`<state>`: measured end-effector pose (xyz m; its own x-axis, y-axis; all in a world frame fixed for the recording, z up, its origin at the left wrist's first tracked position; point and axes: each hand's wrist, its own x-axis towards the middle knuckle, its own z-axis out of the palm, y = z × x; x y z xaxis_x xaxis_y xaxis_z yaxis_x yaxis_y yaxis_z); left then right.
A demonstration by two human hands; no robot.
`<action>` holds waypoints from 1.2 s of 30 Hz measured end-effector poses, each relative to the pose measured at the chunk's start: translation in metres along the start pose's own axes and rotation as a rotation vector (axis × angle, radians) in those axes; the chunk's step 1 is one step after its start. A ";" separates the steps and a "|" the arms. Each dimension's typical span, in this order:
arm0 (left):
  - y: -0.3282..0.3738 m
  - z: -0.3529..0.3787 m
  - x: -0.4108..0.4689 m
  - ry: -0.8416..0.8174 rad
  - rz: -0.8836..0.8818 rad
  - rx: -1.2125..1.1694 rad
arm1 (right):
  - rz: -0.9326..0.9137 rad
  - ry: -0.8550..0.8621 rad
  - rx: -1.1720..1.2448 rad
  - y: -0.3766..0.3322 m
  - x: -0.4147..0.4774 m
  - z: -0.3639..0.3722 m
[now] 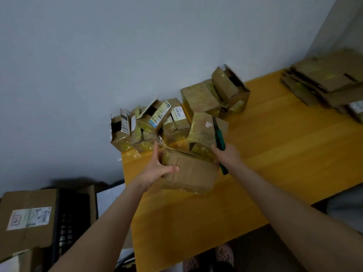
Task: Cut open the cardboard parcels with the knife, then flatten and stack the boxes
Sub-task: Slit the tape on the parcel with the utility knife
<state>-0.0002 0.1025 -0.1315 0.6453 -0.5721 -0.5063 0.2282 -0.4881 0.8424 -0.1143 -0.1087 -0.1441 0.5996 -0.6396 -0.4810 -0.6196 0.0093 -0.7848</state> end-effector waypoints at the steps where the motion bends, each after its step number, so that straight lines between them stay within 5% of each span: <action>1: -0.001 -0.001 -0.003 -0.014 0.027 0.003 | 0.009 -0.025 -0.006 -0.001 -0.007 0.005; 4: -0.005 -0.001 -0.009 -0.085 0.062 0.026 | 0.040 -0.066 0.089 -0.003 -0.023 0.025; 7: -0.012 0.003 -0.013 -0.079 0.023 0.013 | -0.054 0.011 -0.115 -0.005 -0.034 0.042; 11: -0.034 -0.012 -0.018 -0.019 -0.053 -0.055 | 0.040 0.048 -0.264 0.008 -0.037 0.034; 16: -0.045 -0.010 -0.028 -0.049 -0.229 -0.076 | 0.275 -0.147 0.049 0.027 -0.046 0.038; 25: -0.019 -0.008 -0.013 0.238 0.059 -0.208 | -0.170 0.128 -0.054 0.011 -0.046 0.047; 31: -0.049 -0.006 -0.029 0.281 -0.054 -0.239 | -0.160 0.101 -0.033 0.018 -0.055 0.058; 36: -0.076 -0.006 -0.032 0.479 -0.102 0.005 | -0.112 -0.037 0.048 0.022 -0.060 0.069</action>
<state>-0.0337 0.1620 -0.1786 0.8831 -0.1543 -0.4432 0.3047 -0.5295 0.7917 -0.1289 -0.0170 -0.1593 0.6826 -0.6101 -0.4023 -0.5232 -0.0237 -0.8519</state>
